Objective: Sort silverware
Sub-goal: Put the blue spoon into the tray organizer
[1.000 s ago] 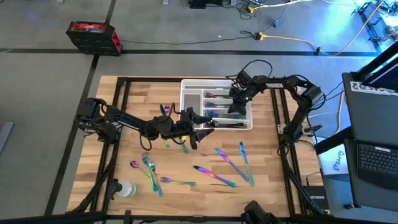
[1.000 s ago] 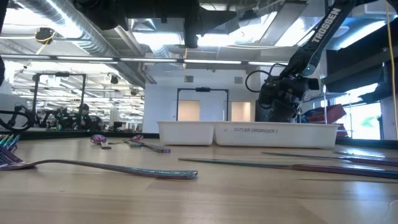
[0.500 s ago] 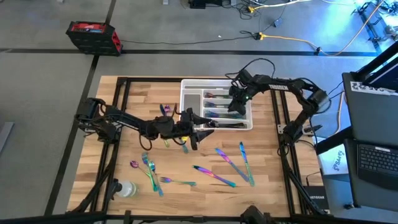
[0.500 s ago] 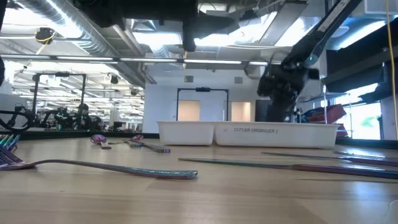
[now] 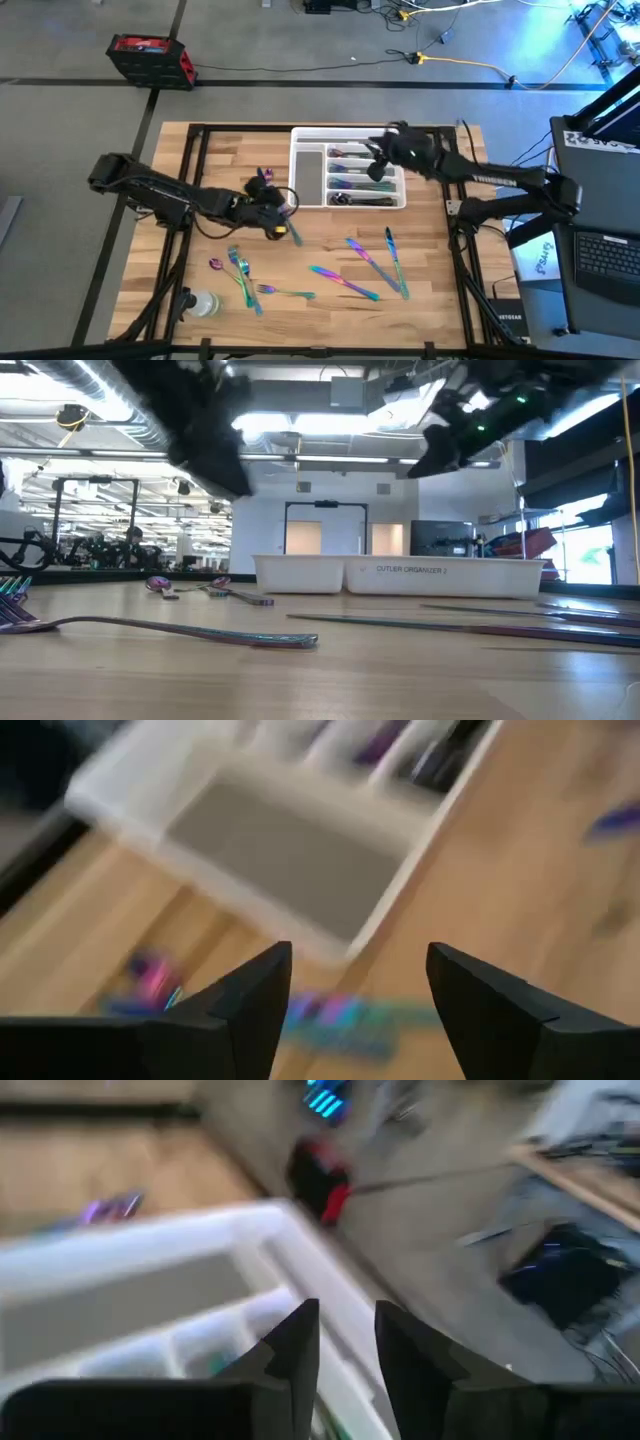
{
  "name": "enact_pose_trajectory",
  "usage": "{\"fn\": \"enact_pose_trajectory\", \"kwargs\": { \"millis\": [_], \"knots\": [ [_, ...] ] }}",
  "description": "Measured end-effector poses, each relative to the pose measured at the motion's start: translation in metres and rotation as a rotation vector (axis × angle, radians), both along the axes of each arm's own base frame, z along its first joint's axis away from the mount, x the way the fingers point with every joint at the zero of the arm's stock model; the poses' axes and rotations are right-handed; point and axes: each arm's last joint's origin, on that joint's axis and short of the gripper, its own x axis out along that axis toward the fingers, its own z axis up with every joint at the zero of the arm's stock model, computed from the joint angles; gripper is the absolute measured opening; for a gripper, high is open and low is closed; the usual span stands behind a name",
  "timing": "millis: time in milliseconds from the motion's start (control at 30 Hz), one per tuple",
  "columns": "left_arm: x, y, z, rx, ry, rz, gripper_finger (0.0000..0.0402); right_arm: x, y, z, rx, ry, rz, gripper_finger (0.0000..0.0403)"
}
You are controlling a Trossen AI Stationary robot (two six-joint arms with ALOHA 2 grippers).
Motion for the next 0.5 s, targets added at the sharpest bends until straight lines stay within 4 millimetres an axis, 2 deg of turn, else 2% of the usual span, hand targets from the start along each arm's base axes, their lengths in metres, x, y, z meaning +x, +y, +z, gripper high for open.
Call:
{"fn": "enact_pose_trajectory", "kwargs": {
  "millis": [67, 133, 200, 333, 400, 500],
  "knots": [
    [-0.009, 0.011, -0.002, -0.108, 0.034, 0.183, 0.0219, -0.009, 0.009, -0.013, 0.07, -0.11, -0.041, 0.0076],
    [-0.014, 0.022, -0.004, -0.28, -0.045, 0.458, 0.0219, -0.015, 0.017, -0.024, 0.164, -0.183, -0.037, 0.0074],
    [-0.015, 0.028, -0.004, -0.427, -0.133, 0.644, 0.0219, -0.017, 0.025, -0.03, 0.242, -0.209, -0.005, 0.0074],
    [-0.009, 0.024, -0.002, -0.608, -0.255, 0.77, 0.0219, -0.016, 0.035, -0.036, 0.379, -0.218, 0.026, 0.0074],
    [-0.007, 0.019, -0.004, -0.637, -0.278, 0.768, 0.0219, -0.015, 0.038, -0.036, 0.425, -0.238, 0.058, 0.0074],
    [-0.011, 0.011, -0.018, -0.639, -0.245, 0.83, 0.0219, -0.013, 0.043, -0.036, 0.457, -0.235, 0.109, 0.0074]
  ]
}}
